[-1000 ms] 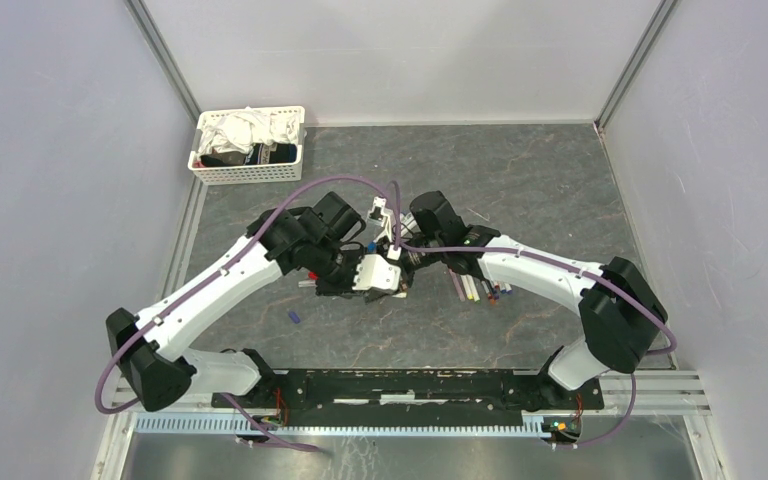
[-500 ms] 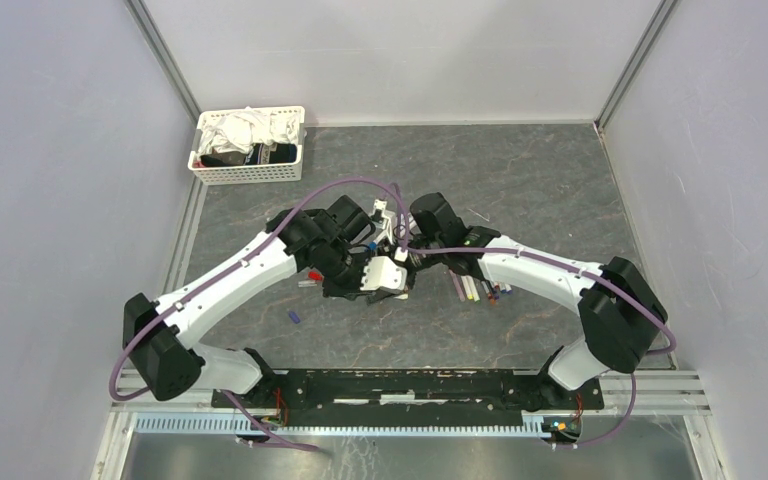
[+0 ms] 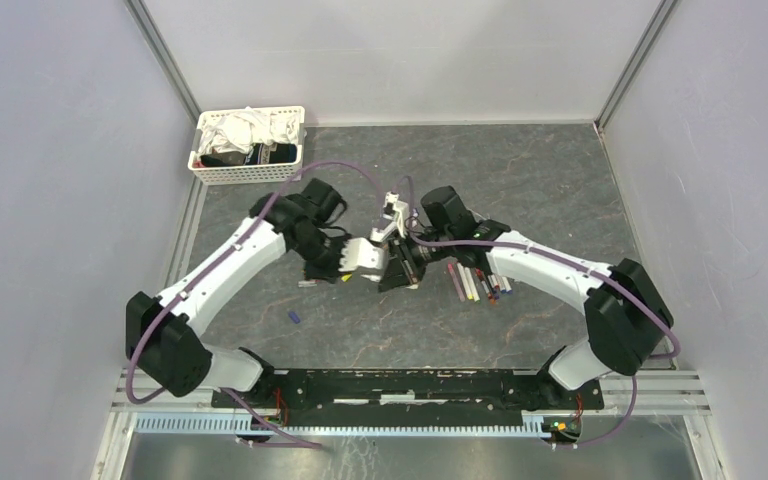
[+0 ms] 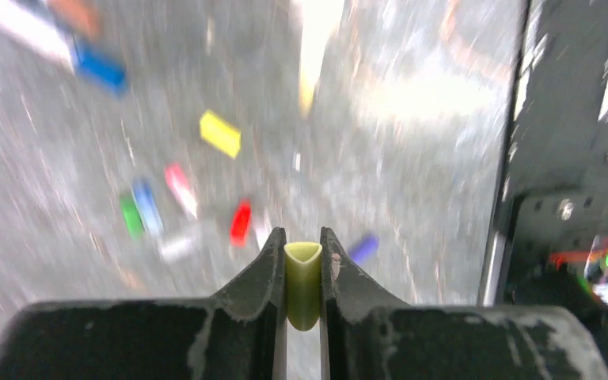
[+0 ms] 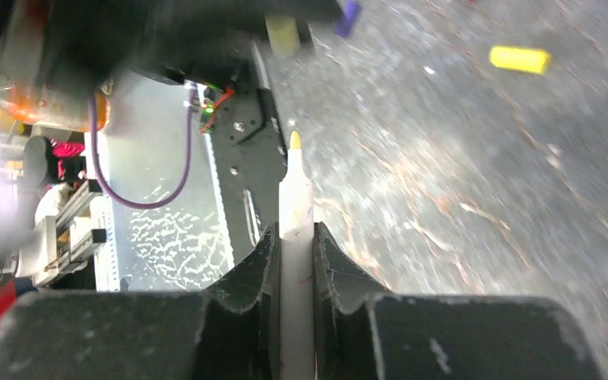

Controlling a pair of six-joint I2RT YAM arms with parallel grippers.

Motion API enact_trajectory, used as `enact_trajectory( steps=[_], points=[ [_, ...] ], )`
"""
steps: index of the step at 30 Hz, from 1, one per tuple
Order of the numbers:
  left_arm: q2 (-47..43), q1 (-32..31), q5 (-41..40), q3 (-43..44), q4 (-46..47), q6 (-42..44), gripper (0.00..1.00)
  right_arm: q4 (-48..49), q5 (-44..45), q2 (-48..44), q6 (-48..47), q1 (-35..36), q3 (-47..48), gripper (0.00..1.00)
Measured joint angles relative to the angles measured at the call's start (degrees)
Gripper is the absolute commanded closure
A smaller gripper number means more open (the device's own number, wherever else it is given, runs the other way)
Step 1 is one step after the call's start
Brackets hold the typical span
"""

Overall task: Open the pen caps
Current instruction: Open the pen cap from the pen, then place the pen cap at the center of the board, then place the pen at the center of the board.

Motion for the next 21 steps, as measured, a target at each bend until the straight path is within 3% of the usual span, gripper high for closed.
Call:
enact_trajectory(
  steps=[5,12,21],
  points=[
    [1.73,12.50,-10.27,-0.83,-6.43,5.88,0.98,-6.95,2.89,-3.39,-3.69,-4.90,-2.73,1.00],
    [1.79,15.19,-14.08,-3.08,-5.44,8.31,0.98,-11.28,10.62,-5.81,-5.57,-7.32,-6.82,1.00],
    [5.68,16.26,-11.41,-9.22,5.95,2.14,0.98,-10.75,37.05,-6.43,-1.55,-9.35,-9.81,1.00]
  ],
)
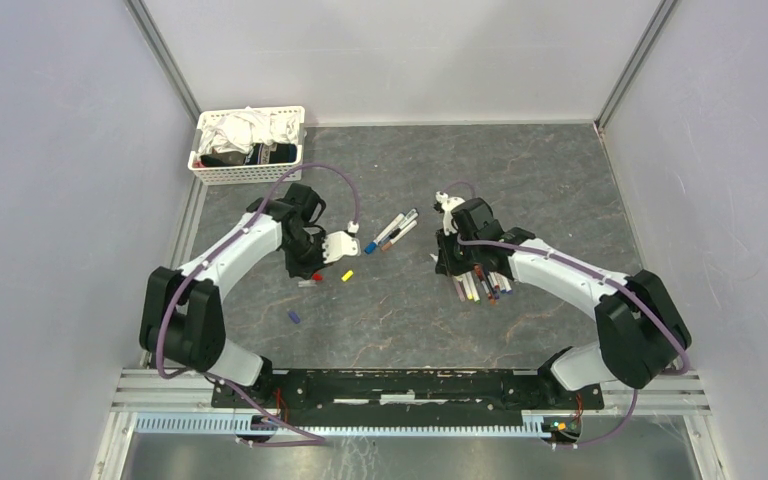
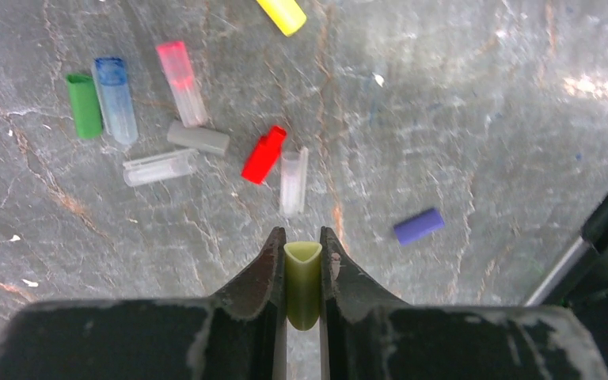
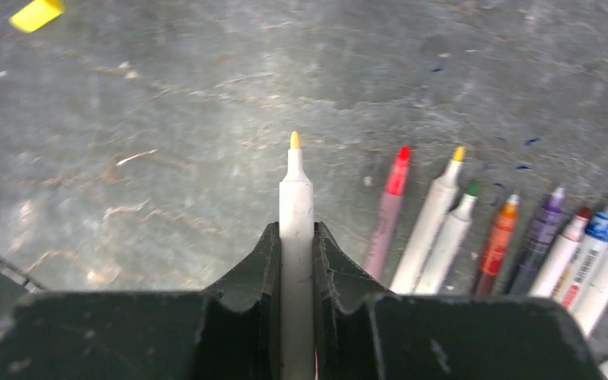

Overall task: Open the pen caps
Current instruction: Place the pen at the center of the board.

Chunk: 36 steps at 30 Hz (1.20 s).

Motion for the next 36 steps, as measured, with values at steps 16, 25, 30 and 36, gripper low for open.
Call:
enact_trajectory(
  steps=[16,25,30,36],
  points=[
    [5.20,0.22,1.44,-0.72,10.69,-11.85,0.65,7.06,20.46,8.22,6.43,6.93,-2.62,1.00],
    [5.20,0.72,1.40,-0.39,10.84,-14.34,0.61,7.34,26.69,10.21,8.61,9.64,-2.75,0.77],
    [5.20,1.44,1.55,3.48,10.01,-16.28,0.57,8.00,27.56,9.92,9.77,9.94,-3.48,0.74],
    [3.91,3.50,2.71,11.23,7.65,-18.40,0.44,6.99,28.87,8.48,10.14,9.94,-4.48,0.64]
  ],
)
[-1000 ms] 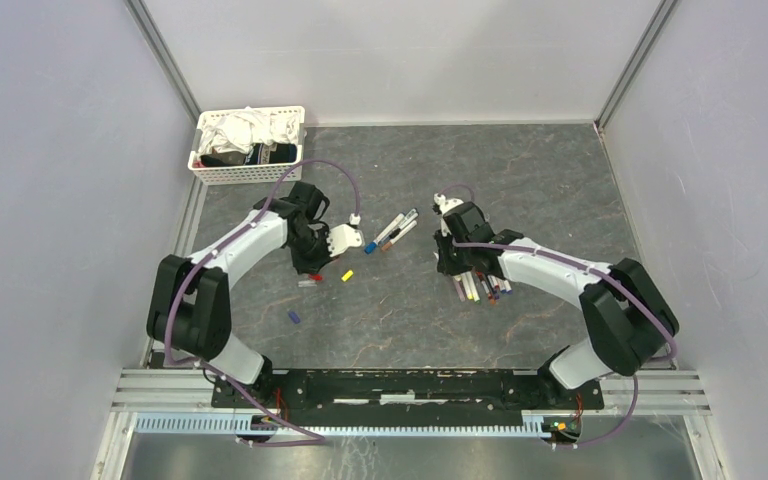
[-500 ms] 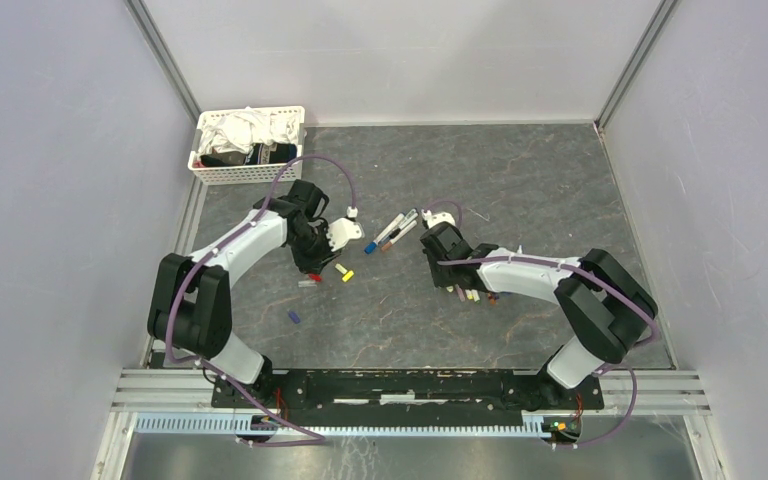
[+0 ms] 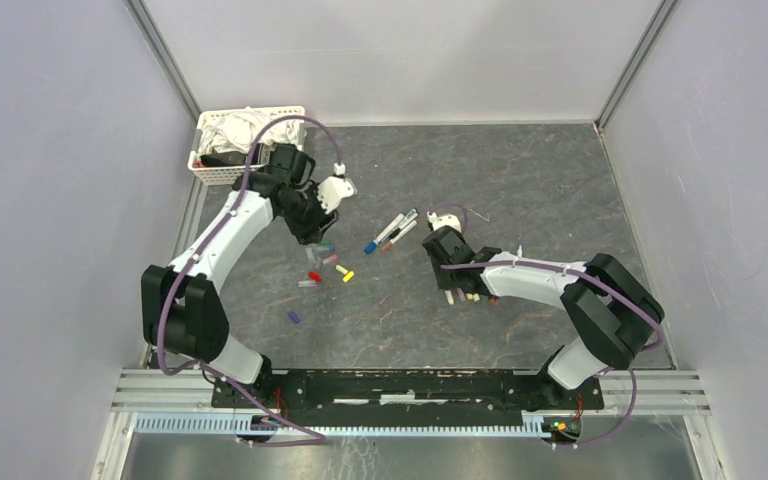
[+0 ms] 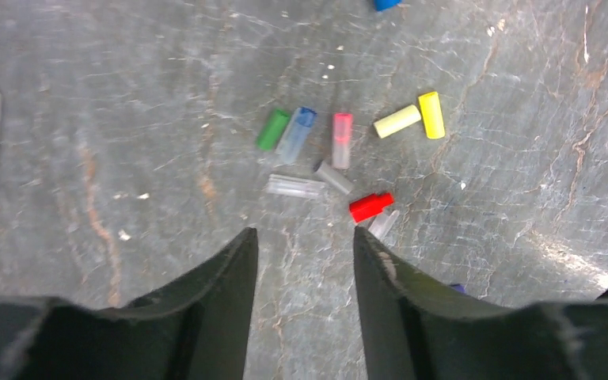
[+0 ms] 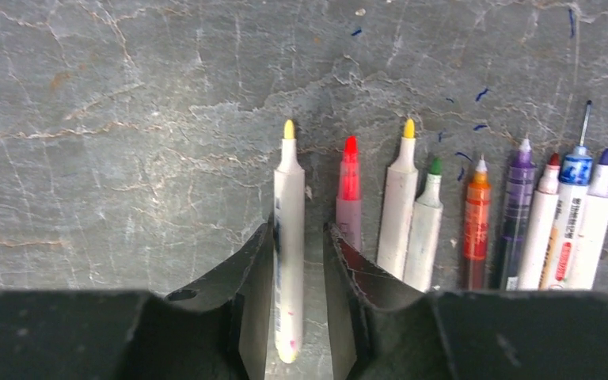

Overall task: Open the pen caps
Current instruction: Place the pen at the center of the board, then pick up the pen from the center of the board.

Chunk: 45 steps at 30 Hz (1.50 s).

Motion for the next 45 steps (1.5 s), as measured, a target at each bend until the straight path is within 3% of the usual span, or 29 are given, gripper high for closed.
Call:
enact_trajectory(
  steps=[2,3,4,9,13,17,27,38,45],
  points=[
    [-0.37,0.76,0.09,2.95,-1.20,-0.70,0.32,-1.38,0.20,-0.57,-0.20,-0.02,0.11,0.64],
    [-0.44,1.11,0.07,4.20,-1.60,-0.90,0.09,-2.32,0.20,-0.79,-0.28,-0.02,0.46,0.64],
    [-0.44,1.60,0.04,5.84,-2.27,-1.40,0.01,-3.23,0.20,-0.83,-0.50,-0.04,1.09,0.63],
    [-0.44,3.72,-0.26,11.41,-3.63,-3.43,0.00,-8.22,0.17,1.18,-1.11,-0.35,13.11,0.60],
    [-0.66,5.68,-1.40,12.20,-3.28,-4.81,0.00,-7.78,-0.35,8.55,0.76,-0.74,28.20,0.59],
    [-0.90,7.06,-4.81,12.11,-0.92,-7.52,0.00,-6.97,-1.44,17.70,4.31,-1.03,37.29,0.60],
    [-3.15,14.51,-5.73,10.36,4.85,-11.67,0.00,-7.78,-2.34,26.91,8.39,-1.53,38.80,0.62],
    [-6.60,15.04,-4.02,9.75,7.91,-12.15,0.00,-6.16,-0.76,28.30,8.83,-2.38,38.34,0.65],
    [-6.40,15.45,1.14,9.75,6.84,-12.13,0.00,-2.16,-0.37,26.71,8.59,-2.56,34.71,0.63]
  ],
)
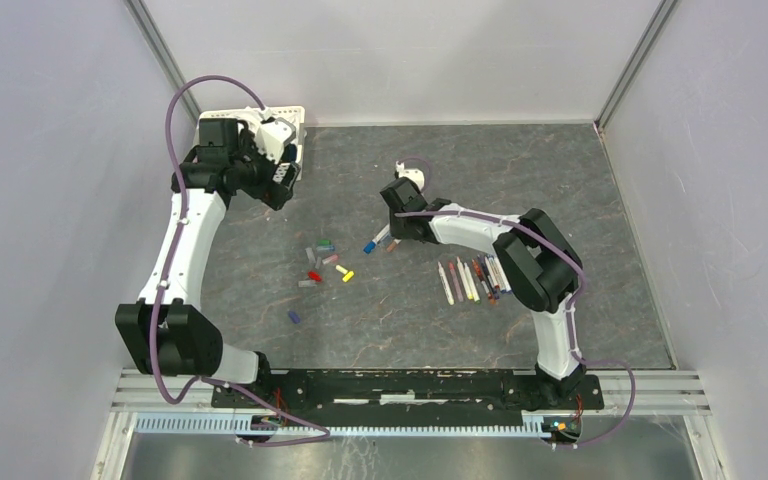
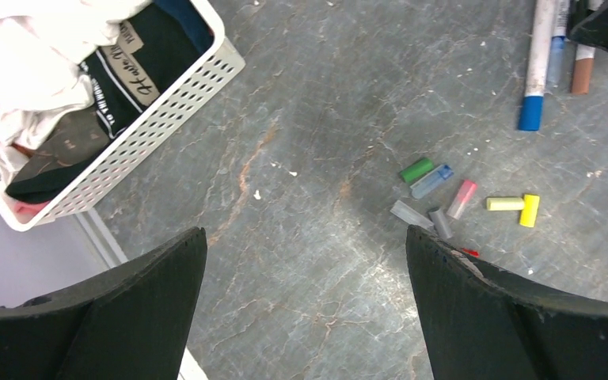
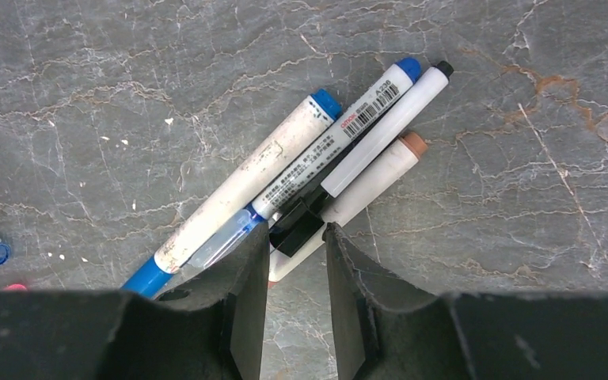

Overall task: Open the pen caps
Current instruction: Pick up the pen from the center of the board.

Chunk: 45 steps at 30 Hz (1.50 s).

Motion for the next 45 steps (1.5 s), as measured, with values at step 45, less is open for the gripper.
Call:
enact_trajectory(
  steps=[45],
  points=[
    [3.06,-1.75,19.47,-3.15,-7.54,0.11,0.00,3.39,-0.72,-8.63,-4.50,-0.48,-14.36,0.77]
  ],
)
